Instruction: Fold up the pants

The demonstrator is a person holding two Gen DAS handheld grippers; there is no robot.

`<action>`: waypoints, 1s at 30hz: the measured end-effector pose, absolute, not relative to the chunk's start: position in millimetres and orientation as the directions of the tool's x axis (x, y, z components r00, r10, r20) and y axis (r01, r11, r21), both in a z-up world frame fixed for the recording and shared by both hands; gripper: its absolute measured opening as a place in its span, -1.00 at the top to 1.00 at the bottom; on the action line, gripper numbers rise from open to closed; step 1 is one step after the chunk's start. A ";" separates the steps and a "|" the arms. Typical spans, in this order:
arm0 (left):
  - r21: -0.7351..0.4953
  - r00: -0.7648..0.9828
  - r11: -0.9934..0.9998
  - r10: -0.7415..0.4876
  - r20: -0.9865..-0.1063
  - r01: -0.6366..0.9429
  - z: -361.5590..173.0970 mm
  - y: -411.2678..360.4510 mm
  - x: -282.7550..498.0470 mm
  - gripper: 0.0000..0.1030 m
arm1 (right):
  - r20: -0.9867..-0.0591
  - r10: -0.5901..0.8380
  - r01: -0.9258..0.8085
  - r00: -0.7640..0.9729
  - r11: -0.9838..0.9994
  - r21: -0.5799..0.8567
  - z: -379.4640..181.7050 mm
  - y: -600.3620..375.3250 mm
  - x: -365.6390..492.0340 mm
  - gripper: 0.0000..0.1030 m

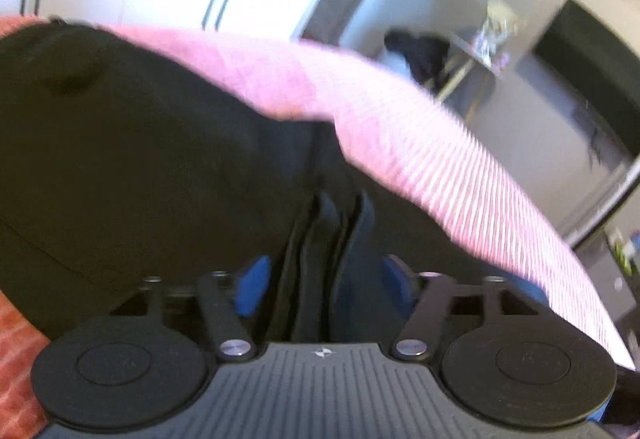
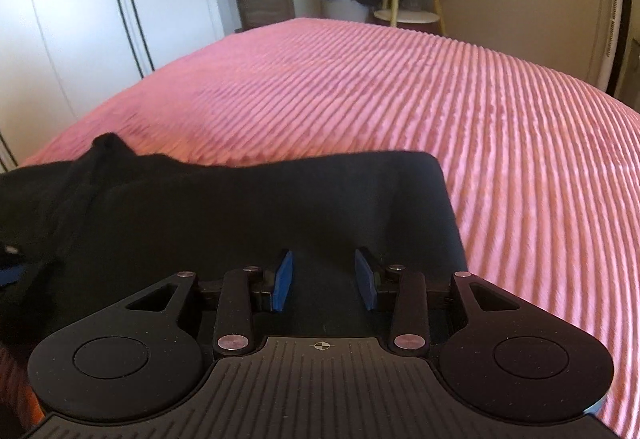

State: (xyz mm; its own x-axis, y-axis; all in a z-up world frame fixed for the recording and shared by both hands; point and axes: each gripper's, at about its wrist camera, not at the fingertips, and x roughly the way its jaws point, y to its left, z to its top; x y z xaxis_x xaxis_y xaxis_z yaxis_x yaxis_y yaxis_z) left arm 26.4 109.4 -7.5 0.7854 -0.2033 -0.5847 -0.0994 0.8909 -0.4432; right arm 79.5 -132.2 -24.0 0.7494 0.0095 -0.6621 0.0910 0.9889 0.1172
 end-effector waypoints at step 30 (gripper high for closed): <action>-0.793 0.869 0.410 0.001 -0.495 -0.452 -59.8 364.0 -67.3 -0.92 | -0.591 0.126 0.036 0.797 0.966 0.256 -34.3 -140.9 105.3 -0.69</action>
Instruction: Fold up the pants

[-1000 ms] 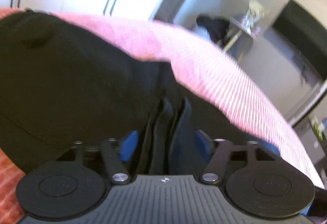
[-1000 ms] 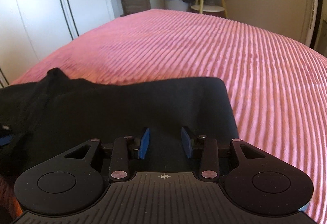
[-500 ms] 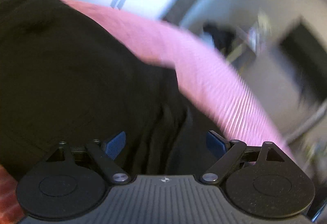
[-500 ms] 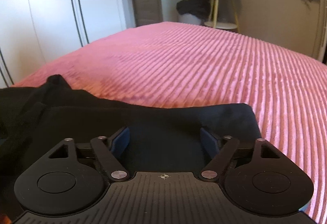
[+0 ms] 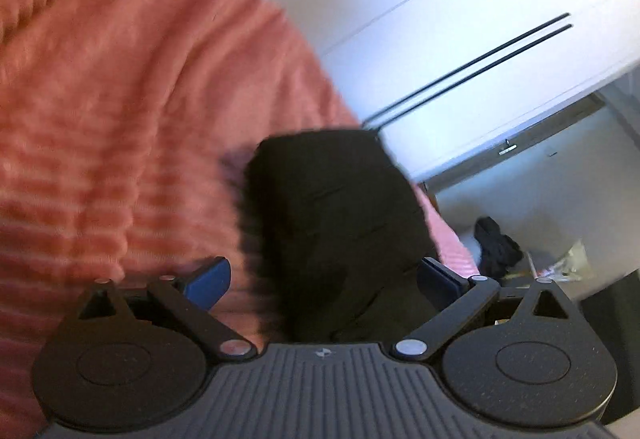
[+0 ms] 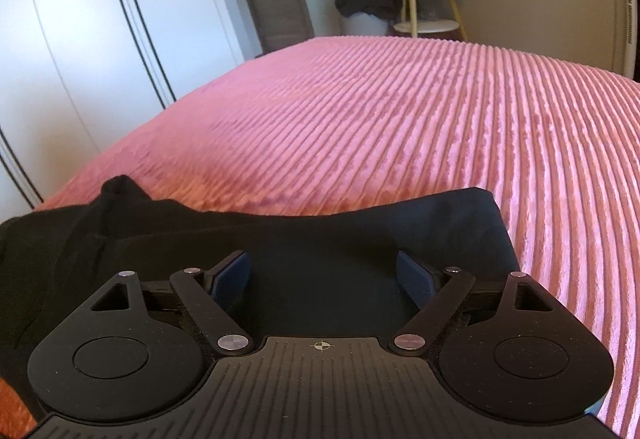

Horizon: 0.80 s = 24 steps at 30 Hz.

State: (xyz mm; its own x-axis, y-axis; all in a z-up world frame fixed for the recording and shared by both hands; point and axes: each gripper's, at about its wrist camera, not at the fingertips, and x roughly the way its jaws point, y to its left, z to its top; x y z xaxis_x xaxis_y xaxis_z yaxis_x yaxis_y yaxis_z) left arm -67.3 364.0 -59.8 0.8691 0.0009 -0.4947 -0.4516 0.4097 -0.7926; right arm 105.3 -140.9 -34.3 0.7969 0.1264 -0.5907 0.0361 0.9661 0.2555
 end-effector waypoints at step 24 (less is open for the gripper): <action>-0.857 0.944 0.439 -0.052 -0.325 -0.271 -75.2 370.5 -13.7 -0.92 | -0.568 0.181 0.018 0.803 0.945 0.327 -36.1 -142.7 109.7 -0.89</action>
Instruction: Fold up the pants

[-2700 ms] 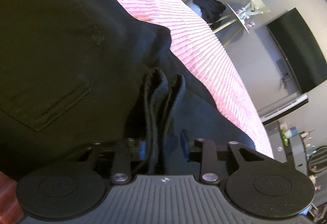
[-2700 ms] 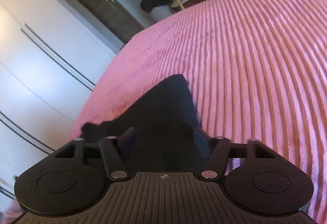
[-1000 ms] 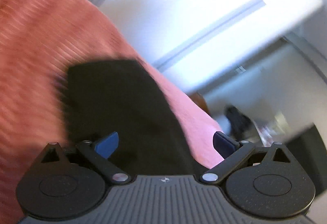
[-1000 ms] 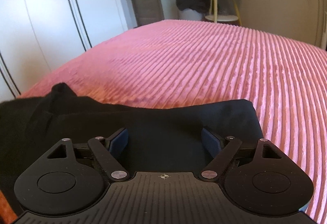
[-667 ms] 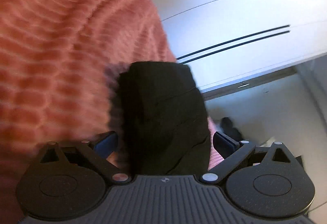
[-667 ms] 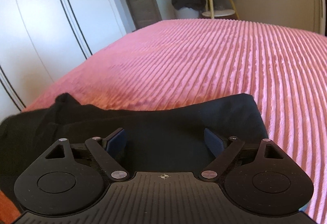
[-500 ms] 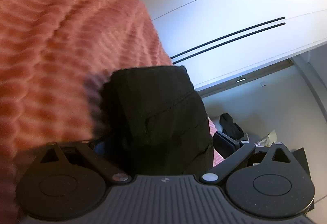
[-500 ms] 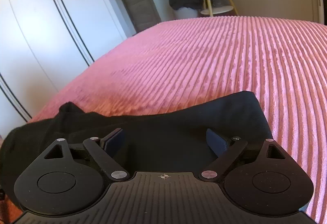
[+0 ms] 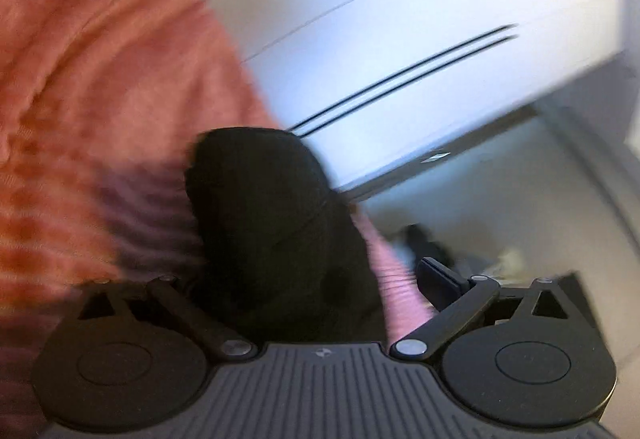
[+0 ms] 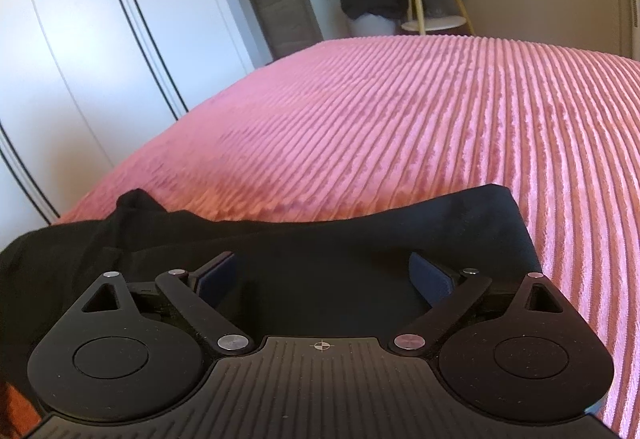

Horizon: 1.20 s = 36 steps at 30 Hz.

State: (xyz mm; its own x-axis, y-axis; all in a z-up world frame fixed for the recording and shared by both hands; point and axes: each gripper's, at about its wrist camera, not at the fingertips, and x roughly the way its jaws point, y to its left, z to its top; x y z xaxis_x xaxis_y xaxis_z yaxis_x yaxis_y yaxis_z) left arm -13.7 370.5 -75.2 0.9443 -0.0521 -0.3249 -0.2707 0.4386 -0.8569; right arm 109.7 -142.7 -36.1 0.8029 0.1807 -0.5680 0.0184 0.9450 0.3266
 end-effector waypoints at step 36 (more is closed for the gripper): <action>-0.259 0.628 0.840 -0.532 -0.569 0.477 34.8 -8.8 -9.1 -0.92 | -0.413 0.384 0.013 0.826 0.718 0.696 -5.1 -230.6 74.7 -0.59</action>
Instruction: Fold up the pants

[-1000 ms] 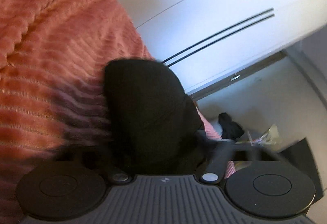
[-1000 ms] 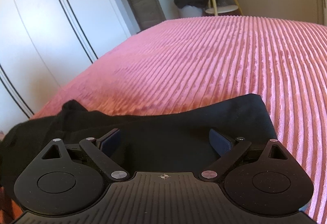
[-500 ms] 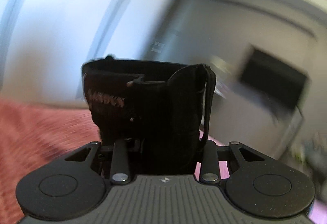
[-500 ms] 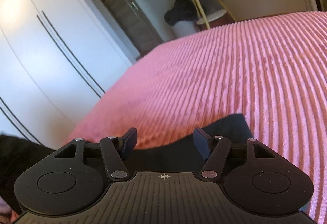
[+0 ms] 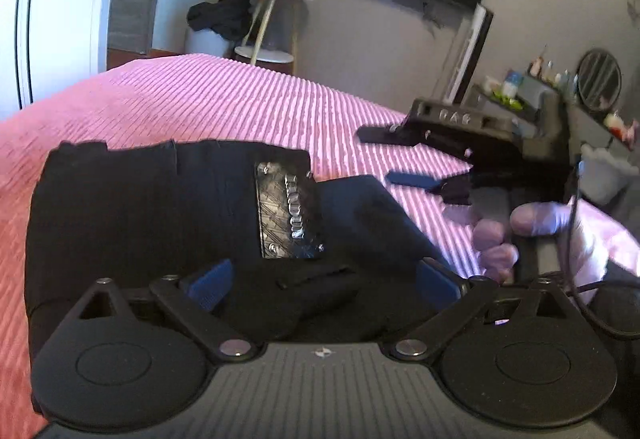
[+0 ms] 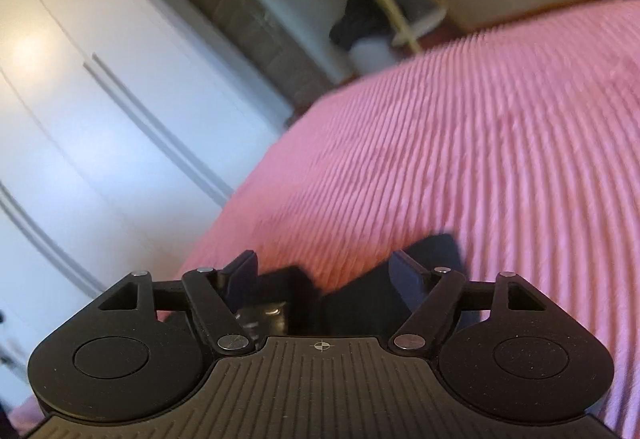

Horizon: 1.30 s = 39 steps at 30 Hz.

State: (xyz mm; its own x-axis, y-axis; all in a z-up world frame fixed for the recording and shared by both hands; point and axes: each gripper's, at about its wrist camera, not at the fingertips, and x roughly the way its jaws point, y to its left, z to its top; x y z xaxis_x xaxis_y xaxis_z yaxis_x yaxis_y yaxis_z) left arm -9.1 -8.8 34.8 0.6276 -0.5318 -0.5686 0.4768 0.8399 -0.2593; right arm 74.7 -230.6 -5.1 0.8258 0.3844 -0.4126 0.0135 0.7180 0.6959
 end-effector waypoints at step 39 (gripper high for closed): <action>-0.483 0.761 0.849 -0.164 -0.627 -0.215 -12.0 141.0 20.4 -0.92 | -0.513 0.702 -0.150 0.494 0.650 0.745 -43.8 -145.6 101.5 -0.48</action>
